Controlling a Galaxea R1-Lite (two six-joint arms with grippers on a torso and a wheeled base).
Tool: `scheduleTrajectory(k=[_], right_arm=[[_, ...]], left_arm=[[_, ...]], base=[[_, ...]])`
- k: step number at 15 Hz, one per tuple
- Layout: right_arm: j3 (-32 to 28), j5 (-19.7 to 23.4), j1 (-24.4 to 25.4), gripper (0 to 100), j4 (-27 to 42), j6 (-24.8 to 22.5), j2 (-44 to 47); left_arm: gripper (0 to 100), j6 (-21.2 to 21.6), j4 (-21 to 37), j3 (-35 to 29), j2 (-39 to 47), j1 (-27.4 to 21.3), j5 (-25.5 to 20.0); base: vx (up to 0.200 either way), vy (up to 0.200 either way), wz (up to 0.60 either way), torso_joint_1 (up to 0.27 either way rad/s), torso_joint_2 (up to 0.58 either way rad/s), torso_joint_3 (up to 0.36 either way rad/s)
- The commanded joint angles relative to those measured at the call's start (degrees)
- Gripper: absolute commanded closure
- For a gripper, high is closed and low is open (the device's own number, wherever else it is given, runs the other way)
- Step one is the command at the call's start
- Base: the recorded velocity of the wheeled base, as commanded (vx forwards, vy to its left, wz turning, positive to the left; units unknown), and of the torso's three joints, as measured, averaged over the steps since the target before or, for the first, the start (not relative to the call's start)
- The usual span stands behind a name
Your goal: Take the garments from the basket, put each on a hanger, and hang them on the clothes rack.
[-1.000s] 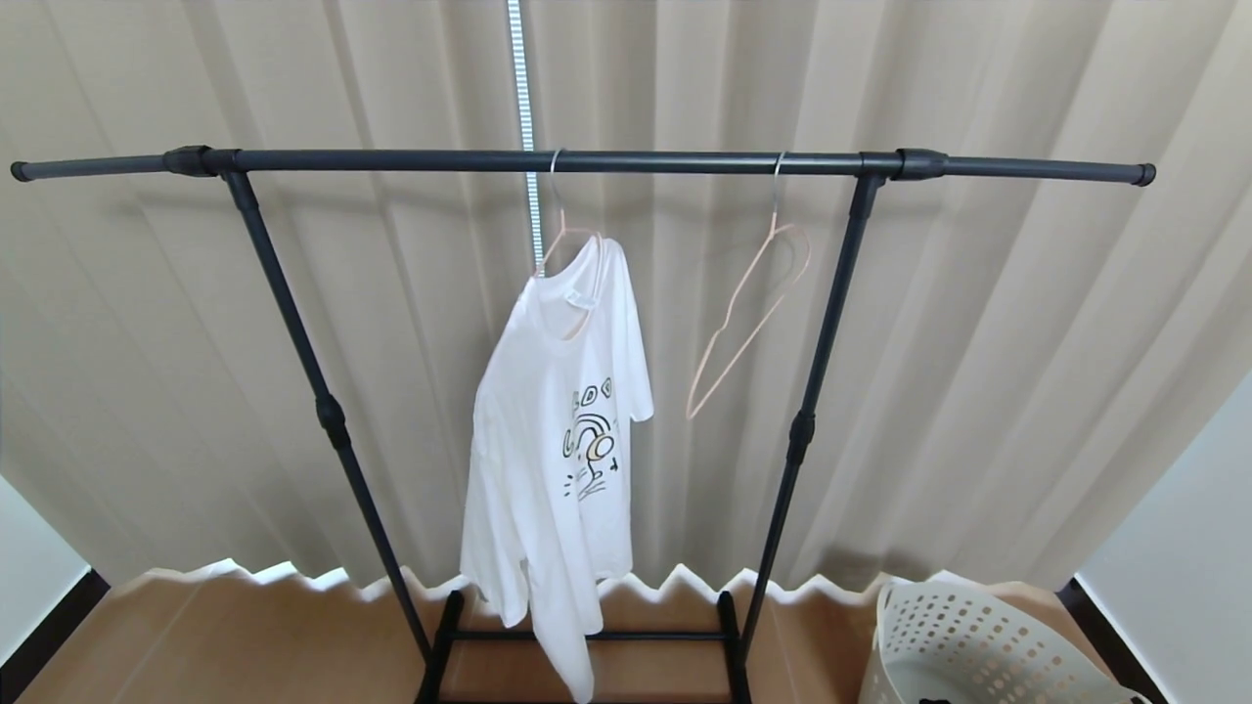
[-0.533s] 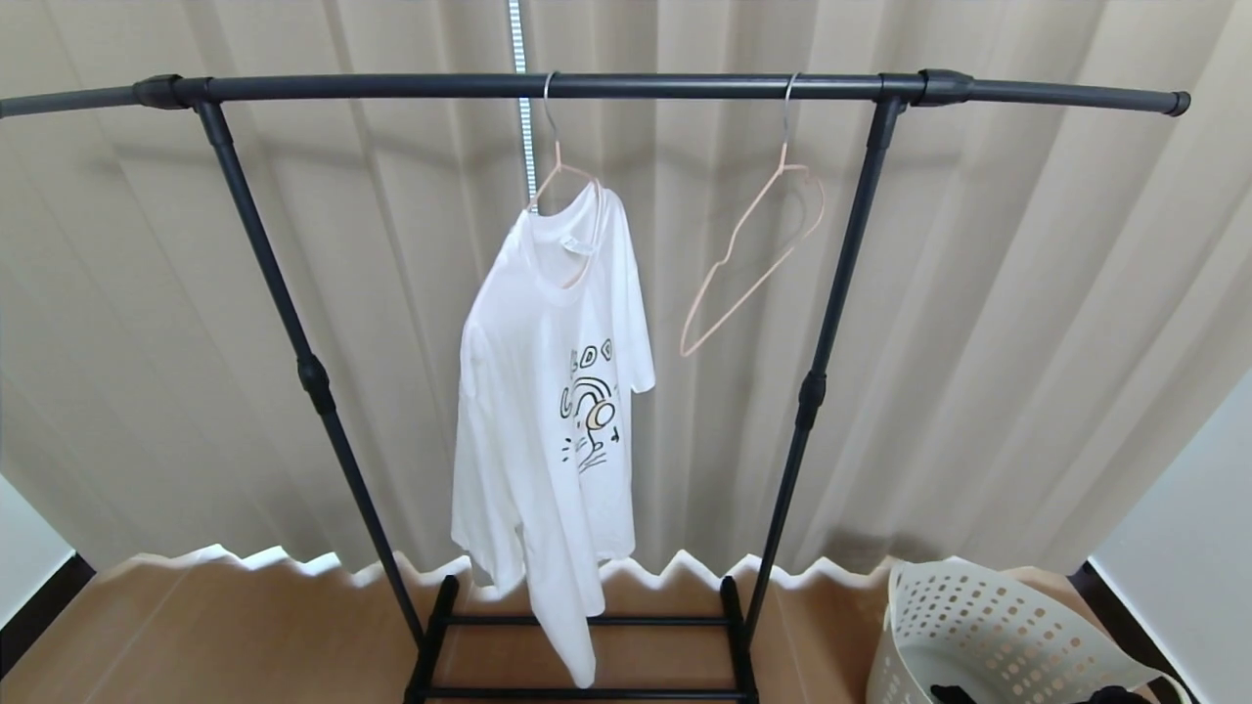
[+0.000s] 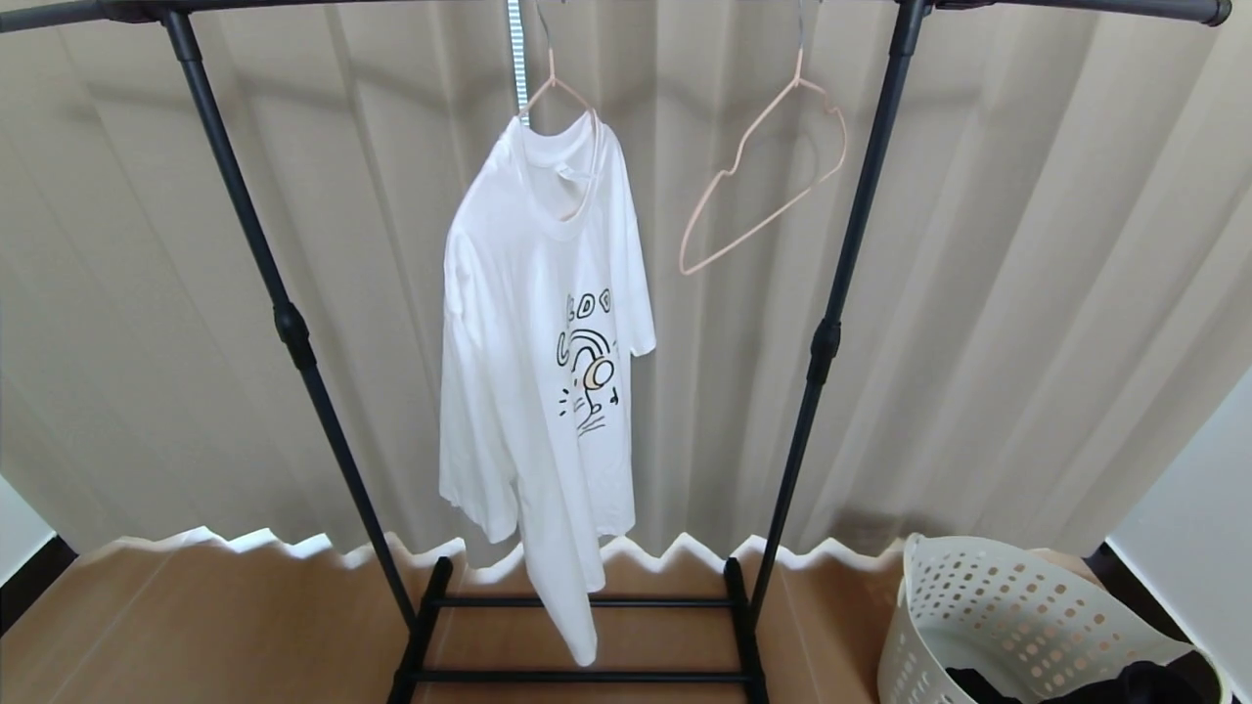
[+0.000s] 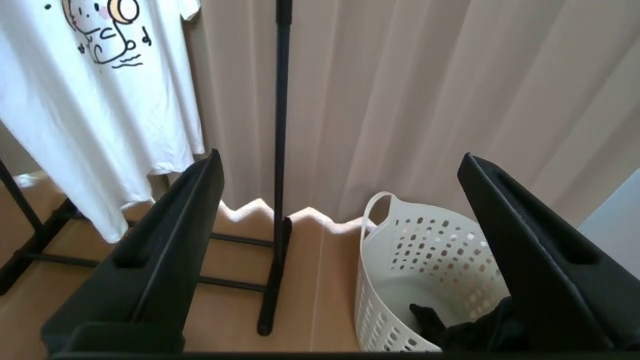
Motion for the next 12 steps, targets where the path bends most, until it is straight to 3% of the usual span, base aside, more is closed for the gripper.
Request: scheduleTrajectory(k=[1, 5, 10, 12], right_arm=[[0.0, 0.0, 0.0, 0, 0.0, 0.0, 0.1], [0.1, -0.1, 0.0, 0, -0.1, 0.0, 0.1], [0.1, -0.1, 0.0, 0, -0.1, 0.0, 0.1], [0.0, -0.1, 0.0, 0, -0.1, 0.0, 0.1]], left_arm=[[0, 0.0, 0.0, 0.0, 0.1, 0.0, 0.0], [0, 0.0, 0.0, 0.0, 0.1, 0.0, 0.0], [0, 0.0, 0.0, -0.1, 0.1, 0.0, 0.0], [0, 0.0, 0.0, 0.0, 0.1, 0.0, 0.0]], base=[[0.000, 0.000, 0.00, -0.119, 0.48, 0.354], [0.000, 0.000, 0.00, -0.076, 0.40, 0.320], [0.000, 0.000, 0.00, -0.009, 0.06, 0.044], [0.000, 0.000, -0.60, 0.000, 0.01, 0.005]])
